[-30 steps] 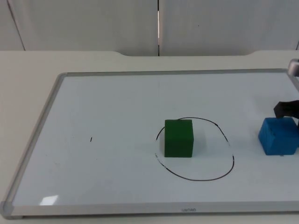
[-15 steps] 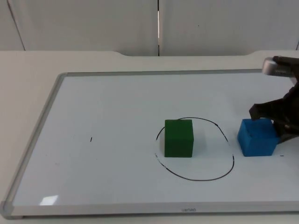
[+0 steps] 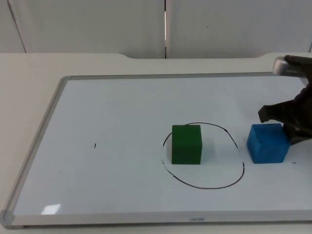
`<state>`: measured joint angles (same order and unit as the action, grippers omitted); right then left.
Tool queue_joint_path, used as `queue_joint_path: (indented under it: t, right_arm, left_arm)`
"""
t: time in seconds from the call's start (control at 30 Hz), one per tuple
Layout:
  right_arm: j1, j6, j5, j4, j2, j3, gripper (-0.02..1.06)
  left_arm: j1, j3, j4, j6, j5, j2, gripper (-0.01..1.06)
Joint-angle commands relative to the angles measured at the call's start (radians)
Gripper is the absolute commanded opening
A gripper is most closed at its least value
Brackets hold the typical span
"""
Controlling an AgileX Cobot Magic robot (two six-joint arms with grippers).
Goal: Push the two cubes into the marked area.
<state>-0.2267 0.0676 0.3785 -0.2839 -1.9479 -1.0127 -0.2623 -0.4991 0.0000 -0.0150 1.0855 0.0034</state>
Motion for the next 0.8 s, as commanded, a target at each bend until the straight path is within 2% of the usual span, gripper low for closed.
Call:
queue_joint_path:
  t: [0.0,0.57,0.77]
  right_arm:
    - [-0.005,0.000,-0.006,-0.017,-0.001,-0.004,0.00]
    - [-0.007,-0.011,0.019,-0.017,-0.001,-0.004,0.00]
    - [-0.049,-0.011,-0.008,-0.008,-0.001,-0.004,0.00]
  left_arm:
    - [0.002,0.005,0.000,0.003,-0.012,-0.003,0.00]
    - [0.002,0.005,0.000,0.003,-0.012,-0.003,0.00]
    - [0.002,0.005,0.000,0.006,-0.012,-0.003,0.00]
